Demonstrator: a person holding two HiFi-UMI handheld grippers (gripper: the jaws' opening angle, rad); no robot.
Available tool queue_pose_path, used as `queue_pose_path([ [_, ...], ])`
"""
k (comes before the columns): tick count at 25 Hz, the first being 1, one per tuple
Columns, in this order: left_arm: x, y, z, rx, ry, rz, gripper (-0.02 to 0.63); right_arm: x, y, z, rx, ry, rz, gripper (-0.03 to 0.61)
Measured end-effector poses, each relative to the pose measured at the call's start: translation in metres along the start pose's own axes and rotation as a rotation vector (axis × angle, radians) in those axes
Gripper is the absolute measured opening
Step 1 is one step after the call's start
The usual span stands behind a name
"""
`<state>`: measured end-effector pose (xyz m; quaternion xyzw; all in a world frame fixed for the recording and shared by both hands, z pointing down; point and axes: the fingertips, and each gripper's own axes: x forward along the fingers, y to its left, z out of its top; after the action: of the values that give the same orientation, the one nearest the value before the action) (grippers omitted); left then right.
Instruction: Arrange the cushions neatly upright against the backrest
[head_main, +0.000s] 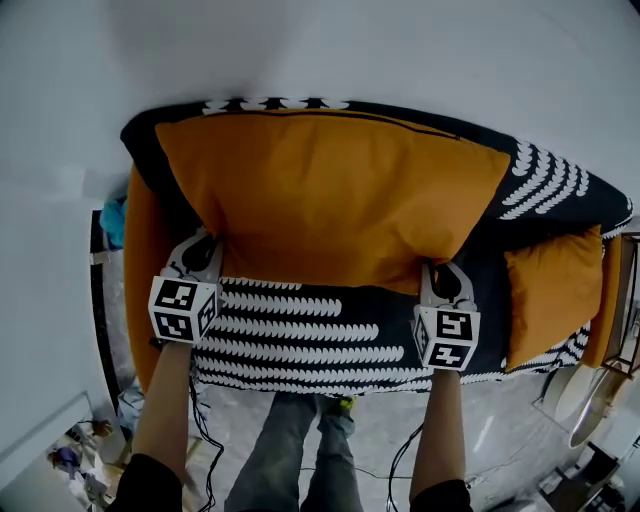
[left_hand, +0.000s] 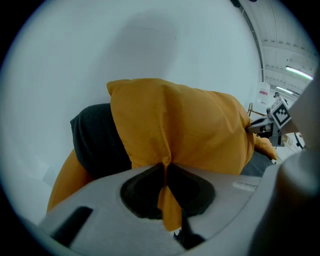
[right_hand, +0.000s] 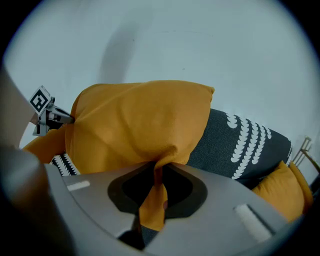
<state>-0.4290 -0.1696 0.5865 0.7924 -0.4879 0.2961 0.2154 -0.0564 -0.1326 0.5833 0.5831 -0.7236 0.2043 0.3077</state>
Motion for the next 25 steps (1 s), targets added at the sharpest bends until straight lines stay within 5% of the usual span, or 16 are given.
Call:
queue_pose_path([
  [13, 0.011, -0.007, -0.021, -0.009, 0.037, -0.019, 0.040, 0.009, -0.007, -0.031, 0.043, 0.048, -0.003, 0.090],
  [25, -0.009, -0.007, -0.022, -0.045, 0.052, -0.002, 0.163, -0.016, -0.014, -0.027, 0.067, 0.049, 0.017, 0.175],
])
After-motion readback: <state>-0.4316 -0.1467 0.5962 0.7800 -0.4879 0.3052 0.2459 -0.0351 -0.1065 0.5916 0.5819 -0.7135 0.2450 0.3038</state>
